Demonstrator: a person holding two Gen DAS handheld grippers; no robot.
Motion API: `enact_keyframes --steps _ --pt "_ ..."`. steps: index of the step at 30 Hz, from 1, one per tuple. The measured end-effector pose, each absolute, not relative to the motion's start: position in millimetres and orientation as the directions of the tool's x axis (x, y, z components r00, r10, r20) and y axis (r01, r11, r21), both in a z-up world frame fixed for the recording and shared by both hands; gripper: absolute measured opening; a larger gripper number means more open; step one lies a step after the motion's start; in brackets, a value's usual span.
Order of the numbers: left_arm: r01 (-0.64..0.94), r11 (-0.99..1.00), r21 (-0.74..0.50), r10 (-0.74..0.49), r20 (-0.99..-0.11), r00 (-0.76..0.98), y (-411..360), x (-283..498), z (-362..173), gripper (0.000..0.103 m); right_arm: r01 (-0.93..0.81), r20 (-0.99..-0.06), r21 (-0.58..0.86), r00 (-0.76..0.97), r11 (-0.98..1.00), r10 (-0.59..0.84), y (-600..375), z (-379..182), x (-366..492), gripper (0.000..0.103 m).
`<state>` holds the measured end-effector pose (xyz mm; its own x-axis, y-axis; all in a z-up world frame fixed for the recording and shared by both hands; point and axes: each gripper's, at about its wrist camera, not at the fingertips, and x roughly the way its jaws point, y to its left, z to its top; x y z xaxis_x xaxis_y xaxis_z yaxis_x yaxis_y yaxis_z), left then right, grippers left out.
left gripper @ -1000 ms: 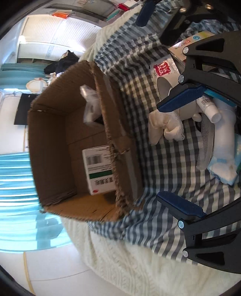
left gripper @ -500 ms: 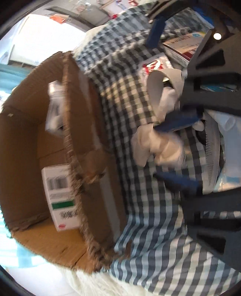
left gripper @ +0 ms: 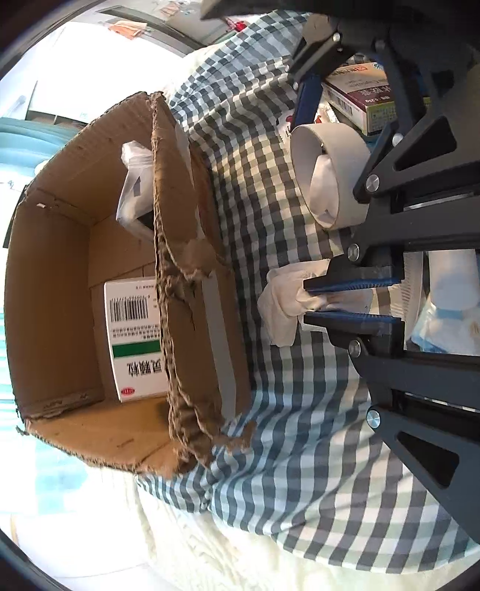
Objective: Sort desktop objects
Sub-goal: 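Grasp the white tissue with the left gripper while the right gripper grasps the tape roll, then carry the tissue and tape roll over the cardboard box with both grippers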
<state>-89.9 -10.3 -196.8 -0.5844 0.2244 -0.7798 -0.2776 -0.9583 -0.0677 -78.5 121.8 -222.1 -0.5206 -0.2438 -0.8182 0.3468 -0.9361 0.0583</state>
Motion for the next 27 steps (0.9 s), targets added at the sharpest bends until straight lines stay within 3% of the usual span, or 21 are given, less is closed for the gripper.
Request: enact_keyframes --steps 10,27 --pt "-0.278 -0.96 -0.045 0.217 -0.744 -0.631 -17 -73 -177 0.01 0.284 -0.764 0.081 -0.598 -0.955 -0.243 136 -200 -65 0.081" --pt "-0.28 -0.959 -0.037 0.243 -0.61 -0.754 -28 -22 -104 0.01 0.221 -0.532 0.069 -0.817 -0.973 -0.224 147 -108 7 0.081"
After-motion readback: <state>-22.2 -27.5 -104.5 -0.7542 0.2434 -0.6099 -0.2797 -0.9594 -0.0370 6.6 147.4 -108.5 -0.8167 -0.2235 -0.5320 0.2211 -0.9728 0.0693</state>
